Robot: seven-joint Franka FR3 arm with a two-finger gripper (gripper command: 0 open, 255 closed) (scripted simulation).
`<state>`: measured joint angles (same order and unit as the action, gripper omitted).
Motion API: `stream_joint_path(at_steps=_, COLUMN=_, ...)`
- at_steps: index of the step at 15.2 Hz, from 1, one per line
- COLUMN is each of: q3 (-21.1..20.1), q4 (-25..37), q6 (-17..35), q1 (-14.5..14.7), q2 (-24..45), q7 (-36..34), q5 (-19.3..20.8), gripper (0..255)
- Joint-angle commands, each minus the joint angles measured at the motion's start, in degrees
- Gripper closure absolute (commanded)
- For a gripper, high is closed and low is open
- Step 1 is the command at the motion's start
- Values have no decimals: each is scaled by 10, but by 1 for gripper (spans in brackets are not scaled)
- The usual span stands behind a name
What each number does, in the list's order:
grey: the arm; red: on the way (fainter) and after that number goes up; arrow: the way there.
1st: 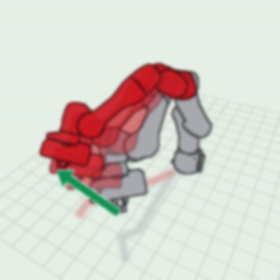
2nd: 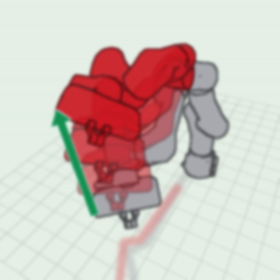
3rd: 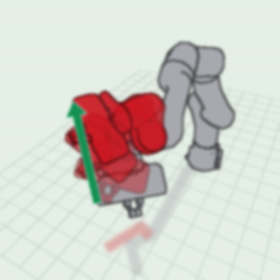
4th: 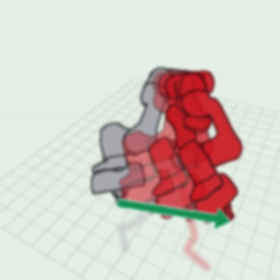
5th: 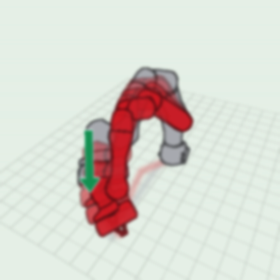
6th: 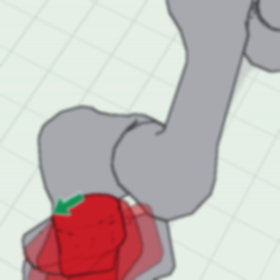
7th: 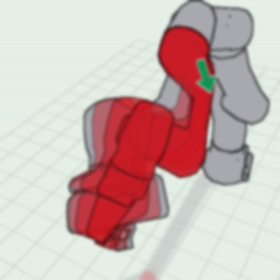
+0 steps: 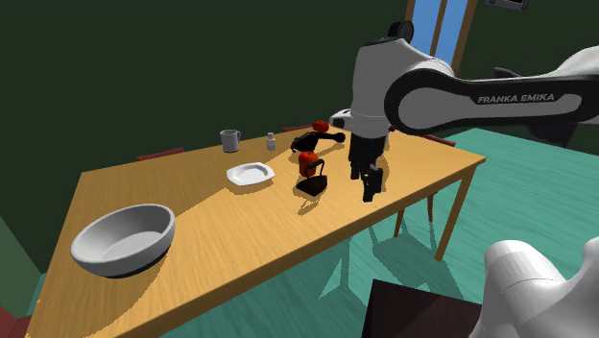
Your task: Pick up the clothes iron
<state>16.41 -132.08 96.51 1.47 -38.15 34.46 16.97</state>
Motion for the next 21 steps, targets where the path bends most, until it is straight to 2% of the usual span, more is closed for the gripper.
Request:
stream_joint_path(at_steps=1, q3=32, q4=17, q6=20, q1=5, q2=28, q7=50, q5=9, gripper=0)
stream_joint_path(at_steps=6, q3=109, q4=80, q6=64, q1=25, q2=116, q7=170, q5=6, gripper=0)
stream_joint_path(at_steps=11, q3=186, q4=165, q6=100, q1=50, q2=227, q7=303, q5=-37, gripper=0)
stream_joint_path(at_steps=16, q3=250, q4=274, q6=115, q1=58, q2=368, q7=456, q5=-134, gripper=0)
stream_joint_path(at_steps=18, q3=263, q4=327, q6=110, q1=44, q2=432, q7=519, q5=-186, gripper=0)
stream_joint_path(at_steps=21, q3=262, q4=417, q6=90, q1=4, q2=528, q7=604, q5=-260, gripper=0)
